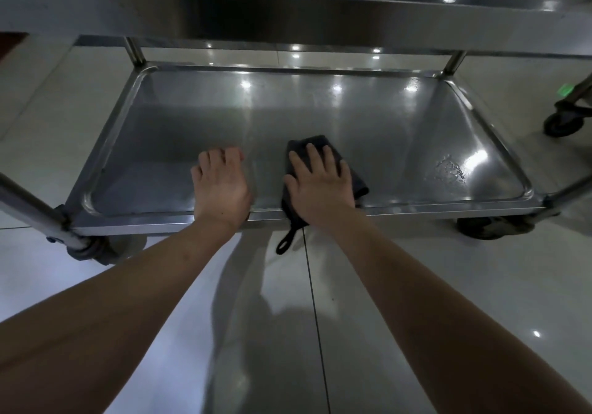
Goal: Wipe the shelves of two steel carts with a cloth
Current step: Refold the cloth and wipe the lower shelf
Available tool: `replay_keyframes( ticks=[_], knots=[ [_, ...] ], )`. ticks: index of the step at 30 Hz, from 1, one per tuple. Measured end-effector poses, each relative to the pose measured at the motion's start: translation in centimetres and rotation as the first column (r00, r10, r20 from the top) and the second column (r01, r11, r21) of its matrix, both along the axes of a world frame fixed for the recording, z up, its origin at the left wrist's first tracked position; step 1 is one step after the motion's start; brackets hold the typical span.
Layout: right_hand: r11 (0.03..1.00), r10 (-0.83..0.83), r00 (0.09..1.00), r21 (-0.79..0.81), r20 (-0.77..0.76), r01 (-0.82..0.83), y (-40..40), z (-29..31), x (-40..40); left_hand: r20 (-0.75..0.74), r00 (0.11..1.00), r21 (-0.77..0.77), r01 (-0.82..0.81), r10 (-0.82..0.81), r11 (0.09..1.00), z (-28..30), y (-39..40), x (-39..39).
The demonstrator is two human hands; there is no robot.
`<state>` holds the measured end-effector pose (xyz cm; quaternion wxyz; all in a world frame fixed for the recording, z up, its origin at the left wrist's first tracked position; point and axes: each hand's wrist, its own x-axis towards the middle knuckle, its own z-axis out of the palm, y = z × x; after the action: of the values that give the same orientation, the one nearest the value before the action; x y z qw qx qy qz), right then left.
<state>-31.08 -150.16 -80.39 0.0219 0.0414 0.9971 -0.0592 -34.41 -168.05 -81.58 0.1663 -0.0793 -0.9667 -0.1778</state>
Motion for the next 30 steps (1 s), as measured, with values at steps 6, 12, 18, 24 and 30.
replay_keyframes(
  ticks=[6,12,18,24,30],
  knots=[
    [0.995,0.081,0.996,-0.068,0.035,-0.079,-0.9,0.0,-0.7,-0.086,0.986,-0.090,0.134,-0.142,0.987,0.2,0.3,0.2],
    [0.995,0.065,0.998,-0.074,0.024,-0.063,3.3,0.5,0.7,-0.099,0.987,-0.205,0.103,-0.125,0.973,0.2,0.3,0.1],
    [0.999,-0.004,0.999,-0.053,0.049,0.007,10.3,0.8,2.6,-0.089,0.987,-0.229,0.112,-0.135,0.967,1.2,3.9,0.8],
    [0.998,-0.066,0.997,-0.014,0.050,0.067,17.0,0.8,4.2,-0.057,0.978,-0.091,0.195,-0.200,0.977,0.5,14.3,2.4],
    [0.998,-0.062,0.998,-0.009,0.005,0.062,21.5,0.4,5.2,-0.012,0.990,-0.064,0.142,-0.143,0.988,0.1,19.3,2.1]
  ],
)
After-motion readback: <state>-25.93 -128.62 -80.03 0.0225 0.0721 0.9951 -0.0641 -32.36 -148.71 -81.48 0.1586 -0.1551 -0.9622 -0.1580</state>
